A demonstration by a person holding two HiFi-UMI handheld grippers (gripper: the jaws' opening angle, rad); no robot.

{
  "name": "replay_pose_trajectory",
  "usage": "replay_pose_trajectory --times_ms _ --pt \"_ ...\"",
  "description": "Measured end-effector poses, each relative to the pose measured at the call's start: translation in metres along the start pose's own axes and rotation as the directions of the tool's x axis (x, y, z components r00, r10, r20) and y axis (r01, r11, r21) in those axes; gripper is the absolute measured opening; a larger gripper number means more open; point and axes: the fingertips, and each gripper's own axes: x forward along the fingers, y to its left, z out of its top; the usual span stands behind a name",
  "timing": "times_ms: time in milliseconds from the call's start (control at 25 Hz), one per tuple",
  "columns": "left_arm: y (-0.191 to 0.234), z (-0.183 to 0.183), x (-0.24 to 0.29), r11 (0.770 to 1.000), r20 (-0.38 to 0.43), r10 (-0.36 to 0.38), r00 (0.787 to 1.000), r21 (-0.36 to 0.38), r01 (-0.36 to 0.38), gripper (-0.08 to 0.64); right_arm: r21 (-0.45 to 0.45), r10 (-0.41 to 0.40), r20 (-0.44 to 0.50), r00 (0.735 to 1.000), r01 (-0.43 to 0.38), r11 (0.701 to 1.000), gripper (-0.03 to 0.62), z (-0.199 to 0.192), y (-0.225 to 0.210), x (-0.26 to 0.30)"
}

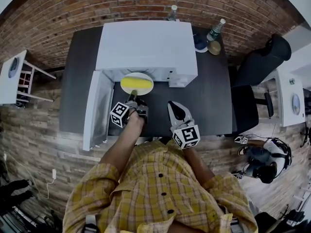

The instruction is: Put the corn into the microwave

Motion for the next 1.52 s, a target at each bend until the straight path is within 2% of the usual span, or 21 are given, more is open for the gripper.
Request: replay_pose_trajectory --times_ms 640,1520 --pt "0.002 0.011 0.050 0.999 0.039 0.032 0.999 0.023 -0.033 0.020 0.018 -0.009 -0.030 0.999 0.010 1.000 0.002 -0.007 -0.015 0.005" --pt "-0.004 0.015 0.072 0.995 0.057 0.099 0.993 0.020 -0.100 0.018 0.035 -0.011 -0.037 0.999 0.012 0.999 0.002 -0.007 -0.020 0.012"
